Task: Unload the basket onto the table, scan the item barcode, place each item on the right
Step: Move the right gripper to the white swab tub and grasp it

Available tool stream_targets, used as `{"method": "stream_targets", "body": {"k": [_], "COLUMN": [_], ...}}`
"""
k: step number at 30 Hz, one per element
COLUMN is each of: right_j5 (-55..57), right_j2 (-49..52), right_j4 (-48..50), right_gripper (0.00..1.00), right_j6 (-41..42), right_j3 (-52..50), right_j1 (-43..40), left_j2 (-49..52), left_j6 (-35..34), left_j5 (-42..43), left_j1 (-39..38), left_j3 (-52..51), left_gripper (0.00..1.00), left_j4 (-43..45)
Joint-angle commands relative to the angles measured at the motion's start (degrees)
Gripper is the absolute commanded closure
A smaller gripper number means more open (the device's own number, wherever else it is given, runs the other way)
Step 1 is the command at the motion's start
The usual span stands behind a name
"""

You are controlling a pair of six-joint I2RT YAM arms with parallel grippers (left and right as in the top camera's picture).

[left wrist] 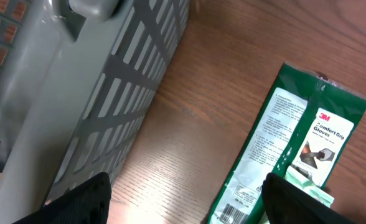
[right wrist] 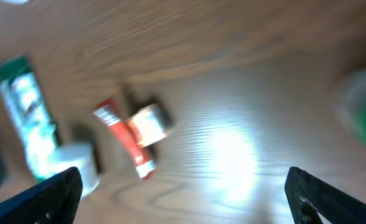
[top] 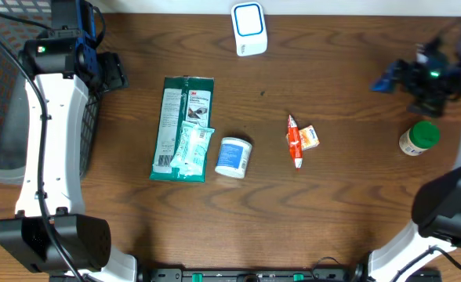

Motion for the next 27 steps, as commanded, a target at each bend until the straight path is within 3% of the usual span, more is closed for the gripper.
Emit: {"method": "stream_targets", "body": {"k": [1, 11, 17, 27], "right_j5": [-4.68, -3.56, 8.61, 11.10], "right_j2": [0.04, 0.11, 1.68, 9.97], "right_j4": [0.31, 9.25, 11.39, 11.61], "right_gripper": [0.01, 0.01, 0.01, 0.01], "right_j6": [-1.73, 19.12, 34.58, 39.67], "right_j3": [-0.87, -0.92, -0.98, -1.03], "right_j1": [8.41, 30.64, 41.90, 50.97], "left_j2": [0.66, 0.66, 0.66, 0.66], "left_j6": [0.96, 0.96, 0.96, 0.96], "left_j5": [-1.55, -1.55, -1.55, -1.55], "left_j1": [0.57, 0.57, 0.57, 0.57], "left_j3": [-0.35, -0.35, -0.35, -0.35], "left_gripper": [0.22, 0.22, 0.22, 0.22], "left_j4": [-0.07, -0.07, -0.07, -0.07]}}
